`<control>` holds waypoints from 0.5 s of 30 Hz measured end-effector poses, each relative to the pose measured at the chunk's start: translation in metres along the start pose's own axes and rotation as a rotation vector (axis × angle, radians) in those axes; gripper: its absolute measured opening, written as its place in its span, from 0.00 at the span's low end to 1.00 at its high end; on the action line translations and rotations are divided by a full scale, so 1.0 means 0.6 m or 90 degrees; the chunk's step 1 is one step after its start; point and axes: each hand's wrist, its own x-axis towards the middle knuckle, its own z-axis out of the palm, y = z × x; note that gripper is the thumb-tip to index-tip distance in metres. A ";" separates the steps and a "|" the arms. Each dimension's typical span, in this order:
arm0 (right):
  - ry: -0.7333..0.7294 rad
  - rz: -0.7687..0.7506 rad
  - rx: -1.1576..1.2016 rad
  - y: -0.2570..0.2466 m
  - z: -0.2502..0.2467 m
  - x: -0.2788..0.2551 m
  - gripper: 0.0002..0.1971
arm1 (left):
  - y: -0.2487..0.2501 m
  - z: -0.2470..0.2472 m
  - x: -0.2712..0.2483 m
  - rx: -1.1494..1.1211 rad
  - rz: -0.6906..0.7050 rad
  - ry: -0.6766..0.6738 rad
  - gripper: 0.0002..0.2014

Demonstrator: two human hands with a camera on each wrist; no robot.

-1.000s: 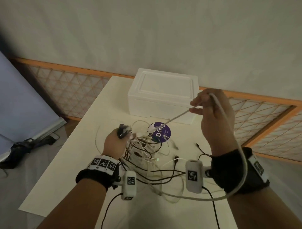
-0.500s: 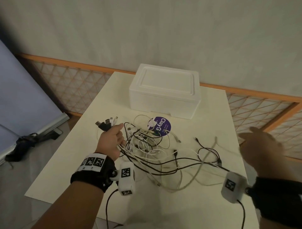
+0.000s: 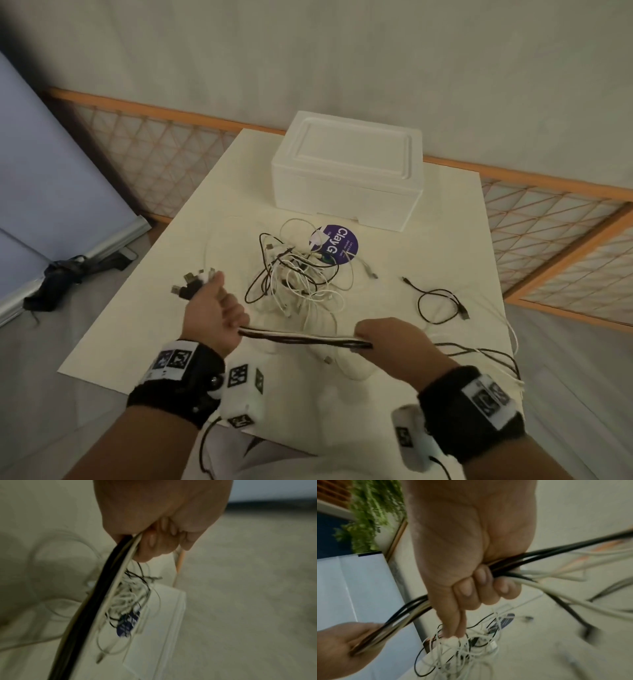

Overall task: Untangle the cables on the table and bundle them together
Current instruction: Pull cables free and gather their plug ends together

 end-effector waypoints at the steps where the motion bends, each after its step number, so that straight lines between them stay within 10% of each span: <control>1: 0.004 0.015 -0.004 0.021 0.001 -0.013 0.14 | 0.002 -0.020 0.006 0.000 0.004 0.031 0.24; 10: -0.020 0.116 0.034 0.091 0.030 -0.066 0.23 | -0.016 -0.080 0.033 0.041 -0.016 0.096 0.23; 15: -0.047 0.189 0.351 0.139 0.045 -0.061 0.21 | -0.033 -0.074 0.033 0.082 -0.044 0.091 0.24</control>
